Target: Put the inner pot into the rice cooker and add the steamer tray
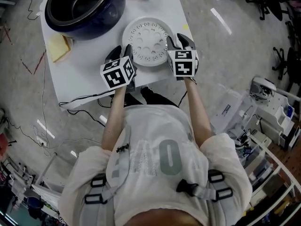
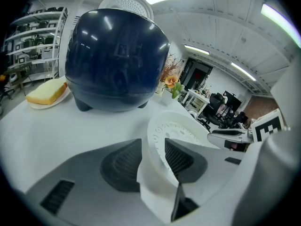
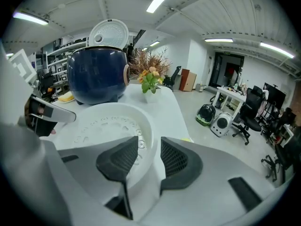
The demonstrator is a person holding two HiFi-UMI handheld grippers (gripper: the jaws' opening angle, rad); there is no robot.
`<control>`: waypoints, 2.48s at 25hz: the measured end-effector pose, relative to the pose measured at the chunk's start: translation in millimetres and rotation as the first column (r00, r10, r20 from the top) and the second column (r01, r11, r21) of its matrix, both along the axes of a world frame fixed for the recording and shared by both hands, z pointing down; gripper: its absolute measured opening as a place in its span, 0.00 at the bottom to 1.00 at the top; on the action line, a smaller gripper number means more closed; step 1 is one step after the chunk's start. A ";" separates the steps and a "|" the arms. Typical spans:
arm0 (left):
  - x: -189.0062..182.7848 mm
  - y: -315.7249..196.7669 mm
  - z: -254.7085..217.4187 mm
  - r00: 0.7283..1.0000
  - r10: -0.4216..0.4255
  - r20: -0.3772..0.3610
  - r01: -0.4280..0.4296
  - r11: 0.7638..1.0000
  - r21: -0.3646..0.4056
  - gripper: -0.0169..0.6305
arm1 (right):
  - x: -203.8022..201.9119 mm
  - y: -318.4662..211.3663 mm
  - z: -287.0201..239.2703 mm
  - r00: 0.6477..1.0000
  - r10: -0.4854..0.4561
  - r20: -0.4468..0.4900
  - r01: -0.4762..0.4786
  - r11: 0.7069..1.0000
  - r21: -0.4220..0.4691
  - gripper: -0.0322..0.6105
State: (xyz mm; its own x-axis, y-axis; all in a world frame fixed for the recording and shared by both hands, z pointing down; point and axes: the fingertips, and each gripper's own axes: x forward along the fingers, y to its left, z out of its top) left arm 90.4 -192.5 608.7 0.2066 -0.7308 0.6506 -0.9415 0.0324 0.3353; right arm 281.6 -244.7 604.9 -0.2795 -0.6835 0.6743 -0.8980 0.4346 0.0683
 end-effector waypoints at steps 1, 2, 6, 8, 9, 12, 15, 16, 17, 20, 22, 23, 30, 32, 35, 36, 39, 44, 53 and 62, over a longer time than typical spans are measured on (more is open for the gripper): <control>-1.2 -0.6 1.5 1.000 -0.005 0.002 0.005 1.000 0.000 0.27 | -0.2 -0.9 2.2 1.000 -0.001 -0.001 0.001 1.000 -0.004 0.29; -2.2 -0.8 3.0 1.000 -0.009 0.004 0.009 1.000 -0.001 0.27 | -0.3 -1.6 3.9 1.000 -0.002 -0.005 0.002 1.000 -0.007 0.29; -3.1 -1.6 6.3 1.000 -0.006 0.008 0.006 1.000 -0.009 0.25 | -0.5 -4.7 6.3 1.000 -0.004 -0.025 0.004 1.000 -0.001 0.28; -1.6 -2.9 6.7 1.000 0.001 0.011 -0.001 1.000 -0.008 0.23 | -0.4 -6.0 7.9 1.000 -0.003 -0.027 0.003 1.000 -0.005 0.27; -0.5 -3.3 6.9 1.000 0.005 0.014 -0.005 1.000 -0.007 0.22 | -0.1 -6.3 9.0 1.000 -0.002 -0.027 0.002 1.000 -0.009 0.27; 2.3 -4.0 7.1 1.000 0.014 0.026 -0.014 1.000 -0.006 0.18 | 1.0 -6.9 11.6 0.999 -0.001 -0.032 0.001 1.000 -0.016 0.26; 1.5 -4.7 6.6 0.999 0.020 0.028 -0.019 1.000 -0.005 0.18 | 0.5 -7.4 11.7 0.999 0.000 -0.037 0.000 1.000 -0.013 0.22; 1.0 -4.9 6.5 0.999 0.021 0.026 -0.021 1.000 -0.005 0.17 | 0.0 -7.4 11.6 0.999 0.001 -0.038 -0.001 1.000 -0.010 0.20; 0.9 -4.9 6.4 0.999 0.022 0.025 -0.022 1.000 -0.006 0.17 | -0.3 -7.5 11.5 0.999 0.004 -0.038 -0.004 1.000 -0.007 0.20; 1.3 -4.8 5.8 0.999 0.022 0.028 -0.022 1.000 -0.008 0.17 | 0.7 -7.9 10.1 0.999 0.020 -0.029 -0.021 1.000 -0.006 0.19; 1.5 -4.2 4.8 0.999 0.026 0.035 -0.025 1.000 -0.012 0.17 | 0.5 -8.1 8.7 0.999 0.018 -0.030 -0.018 1.000 -0.006 0.19; 1.5 -3.7 4.0 0.999 0.028 0.038 -0.027 1.000 -0.014 0.17 | 0.1 -8.1 7.7 0.999 0.011 -0.035 -0.012 1.000 -0.002 0.19; -1.2 -3.8 -26.6 0.997 0.025 0.076 -0.029 0.998 0.053 0.17 | -5.0 -13.6 -24.2 0.999 -0.011 -0.052 0.016 0.994 0.104 0.18; -4.4 -5.2 -41.6 0.996 0.023 0.083 -0.030 0.996 0.082 0.17 | -8.6 -15.6 -41.0 0.999 -0.012 -0.045 0.018 0.990 0.139 0.18; -8.5 -6.9 -61.4 0.995 0.024 0.096 -0.035 0.992 0.120 0.17 | -13.1 -18.3 -65.4 0.998 -0.018 -0.057 0.029 0.979 0.201 0.18; -9.7 -7.1 -67.9 0.995 0.022 0.100 -0.036 0.990 0.134 0.17 | -14.3 -18.9 -73.9 0.998 -0.019 -0.062 0.033 0.974 0.224 0.18; -14.9 -13.6 -93.5 0.993 0.020 0.118 -0.043 0.980 0.194 0.17 | -18.8 -24.6 -103.4 0.998 -0.016 -0.054 0.031 0.954 0.297 0.18; -12.2 -15.6 -138.0 0.990 0.019 0.142 -0.059 0.957 0.283 0.17 | -15.5 -23.6 -150.8 0.999 -0.010 -0.031 0.021 0.922 0.387 0.18; -38.4 -35.2 -232.9 0.978 -0.039 0.205 -0.058 0.893 0.447 0.17 | -41.6 -43.2 -237.4 0.998 -0.049 0.032 0.025 0.854 0.520 0.19; -116.9 -60.1 -288.2 0.961 -0.127 0.245 -0.017 0.860 0.511 0.16 | -122.1 -70.1 -284.9 0.989 -0.132 0.066 0.074 0.828 0.556 0.20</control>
